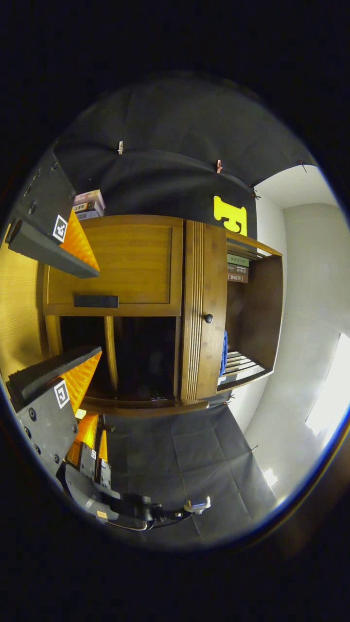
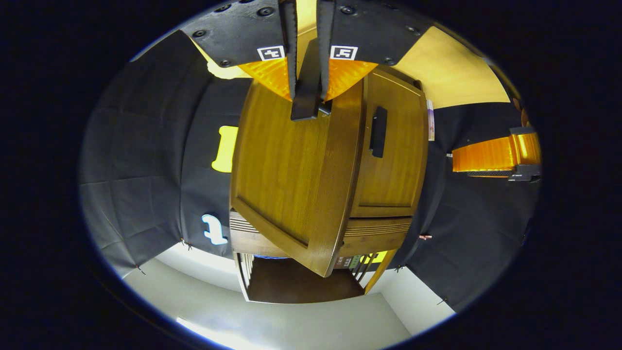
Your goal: Open the right door of the double-door shoe cabinet with the right hand, and open the left door with the left hand.
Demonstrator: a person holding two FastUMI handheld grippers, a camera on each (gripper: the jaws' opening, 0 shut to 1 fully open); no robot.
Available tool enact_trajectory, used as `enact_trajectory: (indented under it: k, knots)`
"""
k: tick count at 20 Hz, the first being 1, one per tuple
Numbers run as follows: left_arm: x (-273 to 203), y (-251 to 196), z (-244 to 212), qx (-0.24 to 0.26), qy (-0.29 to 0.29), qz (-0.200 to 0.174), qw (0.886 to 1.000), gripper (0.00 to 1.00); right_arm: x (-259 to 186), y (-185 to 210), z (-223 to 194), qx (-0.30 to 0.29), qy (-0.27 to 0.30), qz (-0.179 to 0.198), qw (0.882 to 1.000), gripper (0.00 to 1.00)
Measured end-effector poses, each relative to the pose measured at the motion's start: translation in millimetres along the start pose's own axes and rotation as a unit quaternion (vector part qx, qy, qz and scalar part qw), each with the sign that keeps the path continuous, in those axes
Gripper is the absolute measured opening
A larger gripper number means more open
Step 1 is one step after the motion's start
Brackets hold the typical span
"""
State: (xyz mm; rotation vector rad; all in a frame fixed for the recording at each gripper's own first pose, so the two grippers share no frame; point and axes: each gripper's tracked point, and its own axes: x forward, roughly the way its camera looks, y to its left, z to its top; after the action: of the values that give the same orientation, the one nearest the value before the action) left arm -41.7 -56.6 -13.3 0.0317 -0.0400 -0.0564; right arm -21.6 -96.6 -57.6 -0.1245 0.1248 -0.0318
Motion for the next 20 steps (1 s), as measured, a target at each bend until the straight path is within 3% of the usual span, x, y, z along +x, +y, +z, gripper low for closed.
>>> enact_trajectory:
  k: [3,5,6,8,14,20]
  knots:
    - [5,-13,-1,-0.004,0.001,-0.007,1.0,0.87,-14,-21,0,-0.005,0.005,-0.023,1.0,0.14]
    - [7,-19,-2,-0.006,0.001,-0.009,1.0,0.87,-19,-34,0,-0.003,0.006,-0.033,0.999,0.18]
    - [9,-22,-2,-0.005,0.002,-0.011,1.0,0.87,-21,-40,0,-0.006,0.008,-0.038,0.999,0.14]
    - [12,-27,-4,-0.005,0.002,-0.014,1.0,0.87,-25,-53,-1,-0.017,0.009,-0.051,0.999,0.18]
    - [24,-44,-8,-0.009,0.008,-0.023,1.0,0.87,-39,-85,-8,-0.03,0.018,-0.075,0.997,0.18]
    - [31,-50,-10,-0.015,0.012,-0.026,0.999,0.87,-58,-110,-9,-0.024,0.021,-0.095,0.995,0.11]
